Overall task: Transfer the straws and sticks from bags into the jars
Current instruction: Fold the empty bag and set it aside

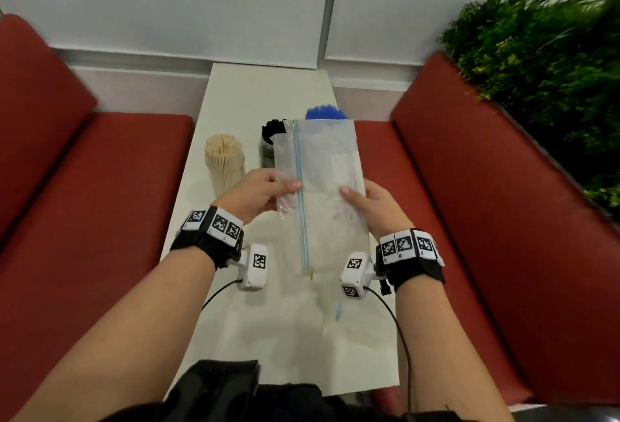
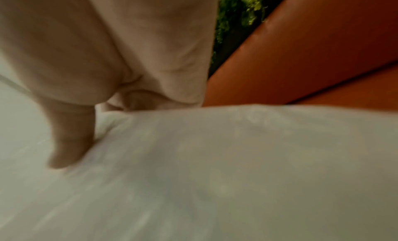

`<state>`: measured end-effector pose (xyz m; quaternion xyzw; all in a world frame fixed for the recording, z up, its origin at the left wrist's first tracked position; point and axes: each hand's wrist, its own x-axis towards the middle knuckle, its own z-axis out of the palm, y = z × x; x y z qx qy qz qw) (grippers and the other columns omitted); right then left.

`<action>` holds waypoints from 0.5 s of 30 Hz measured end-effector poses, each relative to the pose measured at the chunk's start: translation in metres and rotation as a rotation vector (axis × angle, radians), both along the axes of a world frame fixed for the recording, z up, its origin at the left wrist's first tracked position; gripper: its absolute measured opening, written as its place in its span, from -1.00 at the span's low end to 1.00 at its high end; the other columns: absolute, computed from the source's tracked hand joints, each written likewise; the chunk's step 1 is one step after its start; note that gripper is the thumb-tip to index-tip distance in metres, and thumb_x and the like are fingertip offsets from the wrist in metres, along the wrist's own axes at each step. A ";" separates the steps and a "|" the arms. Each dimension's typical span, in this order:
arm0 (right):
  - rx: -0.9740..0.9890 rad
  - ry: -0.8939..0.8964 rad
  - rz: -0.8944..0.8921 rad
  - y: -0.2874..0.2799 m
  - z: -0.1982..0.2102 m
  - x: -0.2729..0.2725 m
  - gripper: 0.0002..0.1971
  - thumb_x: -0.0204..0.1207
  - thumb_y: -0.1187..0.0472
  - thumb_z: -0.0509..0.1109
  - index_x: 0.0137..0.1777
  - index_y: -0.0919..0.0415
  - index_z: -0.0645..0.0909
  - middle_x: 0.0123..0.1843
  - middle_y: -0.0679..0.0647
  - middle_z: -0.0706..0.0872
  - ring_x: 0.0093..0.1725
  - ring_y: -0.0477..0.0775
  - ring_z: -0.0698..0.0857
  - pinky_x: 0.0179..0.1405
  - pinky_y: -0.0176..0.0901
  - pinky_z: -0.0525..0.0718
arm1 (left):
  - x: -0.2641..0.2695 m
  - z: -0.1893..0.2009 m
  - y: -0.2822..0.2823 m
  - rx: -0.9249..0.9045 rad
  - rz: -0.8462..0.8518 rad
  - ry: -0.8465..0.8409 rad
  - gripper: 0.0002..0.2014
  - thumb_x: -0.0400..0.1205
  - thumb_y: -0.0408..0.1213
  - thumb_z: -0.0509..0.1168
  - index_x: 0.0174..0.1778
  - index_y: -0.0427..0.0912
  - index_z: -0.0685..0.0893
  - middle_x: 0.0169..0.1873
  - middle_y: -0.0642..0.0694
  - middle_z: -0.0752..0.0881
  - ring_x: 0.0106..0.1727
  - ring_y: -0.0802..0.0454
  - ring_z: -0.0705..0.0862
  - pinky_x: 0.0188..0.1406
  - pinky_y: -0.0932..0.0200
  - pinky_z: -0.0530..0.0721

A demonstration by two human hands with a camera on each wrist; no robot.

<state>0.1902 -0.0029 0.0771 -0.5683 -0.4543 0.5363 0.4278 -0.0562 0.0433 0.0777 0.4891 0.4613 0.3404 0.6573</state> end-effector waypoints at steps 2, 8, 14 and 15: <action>0.018 -0.049 -0.151 -0.007 -0.006 0.020 -0.80 0.59 0.18 0.52 0.11 0.29 0.73 0.03 0.22 0.86 0.00 0.26 0.83 0.10 0.19 0.78 | 0.028 -0.004 0.005 0.025 -0.017 0.016 -0.69 0.49 -0.30 0.58 0.08 -0.37 0.77 -0.16 -0.20 0.80 -0.22 -0.03 0.77 -0.28 0.17 0.80; -0.199 -0.271 -0.365 -0.035 -0.062 0.075 -0.82 0.53 0.18 0.58 -0.24 0.13 0.65 -0.27 0.03 0.78 -0.28 0.06 0.71 -0.34 -0.25 0.61 | 0.105 -0.059 0.004 -0.039 -0.159 0.225 -0.79 0.55 -0.43 0.54 0.03 -0.38 0.69 -0.24 -0.25 0.80 -0.35 -0.05 0.80 -0.41 0.15 0.75; -0.637 -0.555 -0.246 -0.046 -0.141 0.090 -0.51 0.50 0.14 0.60 0.36 0.25 0.55 0.39 0.32 0.65 0.20 0.26 0.69 0.06 -0.02 0.59 | 0.136 -0.146 -0.015 -0.106 -0.278 0.704 -0.49 0.57 -0.18 0.55 0.37 -0.27 0.56 0.14 -0.25 0.63 0.14 -0.23 0.72 0.13 -0.08 0.73; -0.706 -0.603 -0.255 -0.049 -0.151 0.089 -0.32 0.49 0.12 0.61 0.54 0.20 0.41 0.50 0.31 0.52 0.35 0.34 0.63 0.14 0.04 0.59 | 0.139 -0.157 -0.021 -0.074 -0.312 0.864 -0.35 0.55 -0.06 0.55 0.48 -0.23 0.48 0.27 -0.26 0.56 0.31 -0.28 0.64 0.28 -0.11 0.64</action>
